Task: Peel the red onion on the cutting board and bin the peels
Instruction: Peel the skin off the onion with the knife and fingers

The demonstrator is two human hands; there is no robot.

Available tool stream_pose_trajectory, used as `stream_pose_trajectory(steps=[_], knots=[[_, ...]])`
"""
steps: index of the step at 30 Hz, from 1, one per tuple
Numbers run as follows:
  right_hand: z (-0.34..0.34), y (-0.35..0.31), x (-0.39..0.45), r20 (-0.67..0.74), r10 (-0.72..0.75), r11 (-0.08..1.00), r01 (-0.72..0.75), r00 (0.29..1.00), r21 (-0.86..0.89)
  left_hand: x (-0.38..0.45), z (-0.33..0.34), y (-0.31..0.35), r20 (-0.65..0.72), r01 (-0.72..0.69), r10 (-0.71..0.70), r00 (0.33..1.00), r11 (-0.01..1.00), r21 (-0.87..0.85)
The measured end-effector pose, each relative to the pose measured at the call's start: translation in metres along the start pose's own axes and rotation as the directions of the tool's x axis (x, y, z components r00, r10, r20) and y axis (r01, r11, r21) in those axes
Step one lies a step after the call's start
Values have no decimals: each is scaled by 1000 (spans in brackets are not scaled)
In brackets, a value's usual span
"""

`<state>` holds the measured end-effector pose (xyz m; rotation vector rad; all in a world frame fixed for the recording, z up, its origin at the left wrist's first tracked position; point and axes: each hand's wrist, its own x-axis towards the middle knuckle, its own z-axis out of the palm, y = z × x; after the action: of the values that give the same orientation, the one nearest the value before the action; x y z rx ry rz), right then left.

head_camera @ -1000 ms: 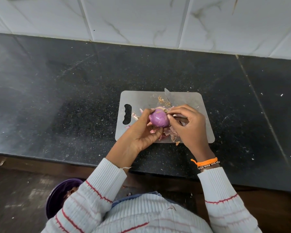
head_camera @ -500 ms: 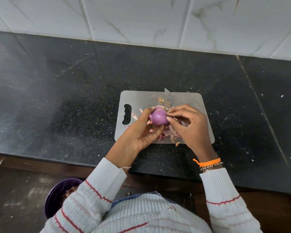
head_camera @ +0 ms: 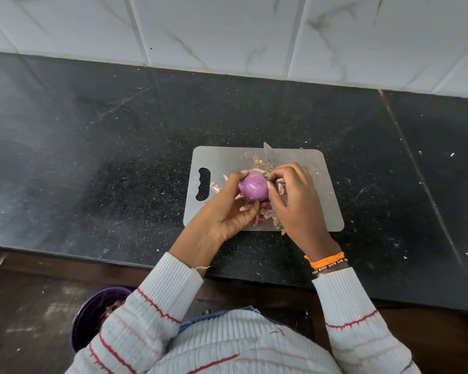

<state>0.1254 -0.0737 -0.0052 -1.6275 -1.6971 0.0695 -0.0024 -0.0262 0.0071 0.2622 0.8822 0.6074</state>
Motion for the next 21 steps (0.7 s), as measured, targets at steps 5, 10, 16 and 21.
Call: stream_pose_trajectory(steps=[5, 10, 16, 21], knots=[[-6, 4, 2, -77, 100, 988, -89, 992, 130, 1, 0, 0, 1, 14, -14, 1000, 1000, 28], [-15, 5, 1, -76, 23, 985, -10, 997, 171, 0, 3, -1, -8, 9, -9, 1000, 1000, -12], [-18, 6, -2, -79, -62, 988, 73, 995, 138, -2, 5, -3, -38, -14, 14, 999, 1000, -13], [-18, 6, 0, -53, -89, 990, 94, 995, 106, -2, 5, -3, -75, -50, 53, 996, 998, 48]])
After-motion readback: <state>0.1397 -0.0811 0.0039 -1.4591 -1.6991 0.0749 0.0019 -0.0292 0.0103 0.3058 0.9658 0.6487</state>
